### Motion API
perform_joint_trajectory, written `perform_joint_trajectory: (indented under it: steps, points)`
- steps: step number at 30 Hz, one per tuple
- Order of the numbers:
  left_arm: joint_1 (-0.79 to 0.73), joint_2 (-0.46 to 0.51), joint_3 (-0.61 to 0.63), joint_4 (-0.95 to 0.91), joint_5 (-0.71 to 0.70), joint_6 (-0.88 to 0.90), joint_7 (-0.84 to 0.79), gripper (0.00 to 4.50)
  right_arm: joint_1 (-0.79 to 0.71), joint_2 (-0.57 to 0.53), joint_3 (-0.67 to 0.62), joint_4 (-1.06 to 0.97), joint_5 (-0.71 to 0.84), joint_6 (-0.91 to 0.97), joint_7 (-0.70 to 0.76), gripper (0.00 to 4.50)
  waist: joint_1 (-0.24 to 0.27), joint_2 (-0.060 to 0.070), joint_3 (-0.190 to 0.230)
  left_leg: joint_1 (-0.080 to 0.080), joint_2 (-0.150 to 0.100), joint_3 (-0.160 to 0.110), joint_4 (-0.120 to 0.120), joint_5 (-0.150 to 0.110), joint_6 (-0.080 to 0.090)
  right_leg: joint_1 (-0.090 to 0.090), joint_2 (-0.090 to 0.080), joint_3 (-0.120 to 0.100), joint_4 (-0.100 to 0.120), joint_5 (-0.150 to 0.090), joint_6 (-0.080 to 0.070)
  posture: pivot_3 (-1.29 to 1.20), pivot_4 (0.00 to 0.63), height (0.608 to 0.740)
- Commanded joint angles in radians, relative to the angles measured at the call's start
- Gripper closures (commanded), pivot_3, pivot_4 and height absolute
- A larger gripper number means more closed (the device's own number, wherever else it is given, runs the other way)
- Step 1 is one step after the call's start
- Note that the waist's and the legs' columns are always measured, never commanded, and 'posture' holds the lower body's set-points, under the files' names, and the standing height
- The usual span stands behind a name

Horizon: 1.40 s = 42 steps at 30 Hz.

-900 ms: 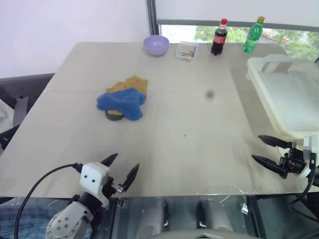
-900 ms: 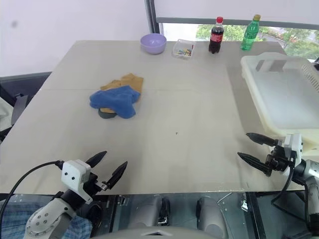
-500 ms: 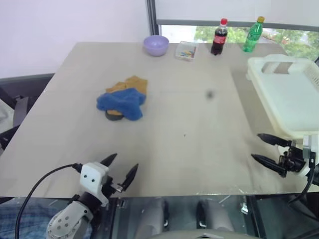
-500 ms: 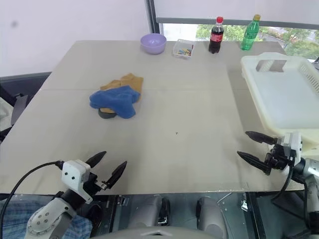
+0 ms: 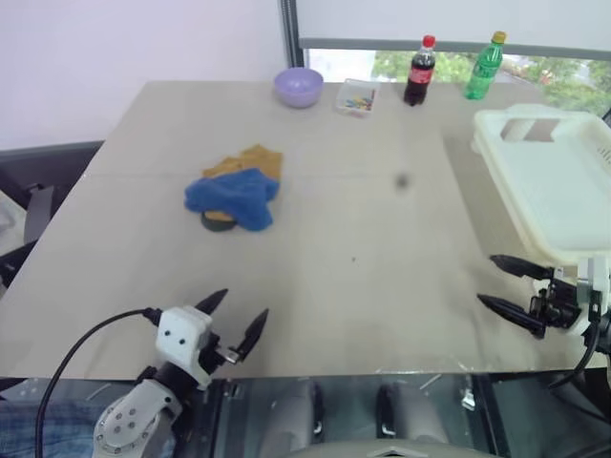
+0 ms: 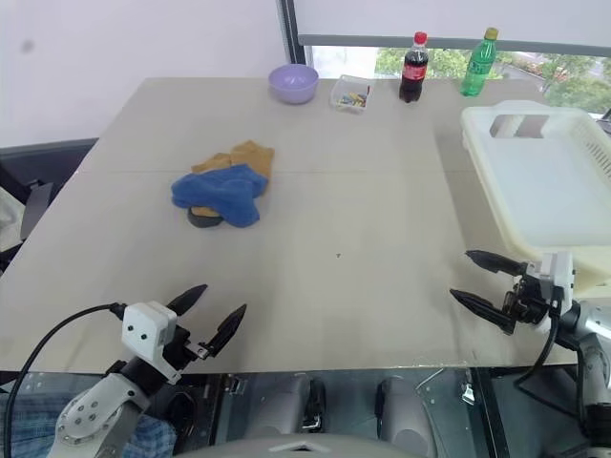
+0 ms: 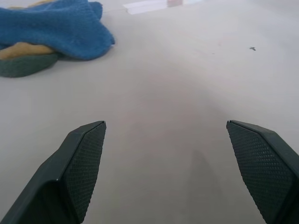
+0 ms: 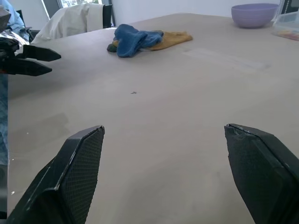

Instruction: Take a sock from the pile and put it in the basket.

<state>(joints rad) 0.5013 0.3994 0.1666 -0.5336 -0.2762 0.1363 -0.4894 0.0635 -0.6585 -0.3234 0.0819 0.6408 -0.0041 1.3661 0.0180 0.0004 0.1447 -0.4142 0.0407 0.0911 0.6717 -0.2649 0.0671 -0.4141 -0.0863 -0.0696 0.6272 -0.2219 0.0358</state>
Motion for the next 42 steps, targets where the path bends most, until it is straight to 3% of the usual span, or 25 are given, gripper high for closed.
perform_joint_trajectory:
  steps: [1, 6, 10, 20, 23, 32, 37, 42]
  points:
    - [-0.128, -0.006, -0.032, -0.02, 0.08, 0.134, 0.119, 0.05, 0.026, -0.003, 0.0, -0.12, 0.055, 0.052, 0.0, 0.29, 0.004, 0.0, 0.0, 0.0, 0.0, -0.001, 0.001, 0.0, 0.0, 0.0, 0.0, 0.0, 0.001, 0.0, 0.0, 0.0, 0.15, 0.733]
    - [-0.331, 0.002, -0.103, 0.045, 0.21, 0.214, 0.197, 0.05, 0.066, -0.008, 0.012, -0.233, 0.086, 0.109, -0.002, 0.29, 0.0, 0.0, 0.0, 0.0, 0.0, -0.001, 0.005, 0.0, 0.0, 0.001, 0.001, 0.0, 0.006, 0.0, 0.0, 0.0, 0.15, 0.733]
    - [-0.558, -0.018, -0.19, 0.222, 0.298, 0.261, 0.239, 0.05, 0.048, 0.02, 0.019, -0.258, 0.085, 0.084, -0.015, 0.29, -0.002, -0.002, 0.001, 0.0, 0.0, 0.0, 0.008, 0.0, 0.0, 0.001, 0.001, 0.001, 0.009, 0.0, 0.0, 0.0, 0.15, 0.733]
    - [-0.762, -0.007, -0.209, 0.5, 0.379, 0.298, 0.27, 0.05, 0.075, 0.025, 0.023, -0.308, 0.057, 0.077, -0.058, 0.29, -0.001, -0.002, 0.001, 0.001, 0.0, -0.001, 0.012, 0.0, 0.0, 0.0, 0.002, 0.001, 0.014, 0.0, 0.001, 0.0, 0.15, 0.733]
    - [-0.795, -0.011, -0.196, 0.546, 0.384, 0.307, 0.293, 0.78, 0.085, 0.027, 0.019, -0.325, 0.058, 0.081, -0.077, 0.22, -0.003, -0.002, 0.001, 0.001, 0.0, -0.001, 0.013, 0.0, 0.0, 0.001, 0.001, 0.001, 0.015, 0.0, 0.001, 0.0, 0.15, 0.733]
    - [-0.792, -0.045, -0.195, 0.572, 0.382, 0.298, 0.33, 4.48, 0.104, 0.029, 0.02, -0.345, 0.06, 0.081, -0.101, 0.22, -0.004, -0.002, 0.001, 0.002, 0.001, 0.0, 0.013, 0.0, 0.0, 0.0, 0.001, 0.002, 0.015, 0.0, 0.001, 0.0, 0.15, 0.733]
    - [-0.769, -0.052, -0.235, 0.464, 0.365, 0.398, 0.279, 4.48, 0.1, 0.026, 0.023, -0.324, 0.055, 0.071, -0.089, 0.22, -0.004, -0.002, 0.0, 0.002, 0.001, 0.0, 0.013, 0.0, 0.0, 0.0, 0.0, 0.002, 0.015, 0.0, 0.0, 0.0, 0.15, 0.733]
    - [-0.71, -0.125, -0.293, 0.143, 0.249, 0.74, 0.206, 4.48, 0.096, 0.022, 0.021, -0.307, 0.053, 0.066, -0.076, 0.22, 0.001, -0.002, 0.001, 0.0, 0.0, -0.001, 0.013, 0.0, 0.0, 0.0, -0.001, 0.002, 0.014, 0.0, 0.001, 0.0, 0.15, 0.733]
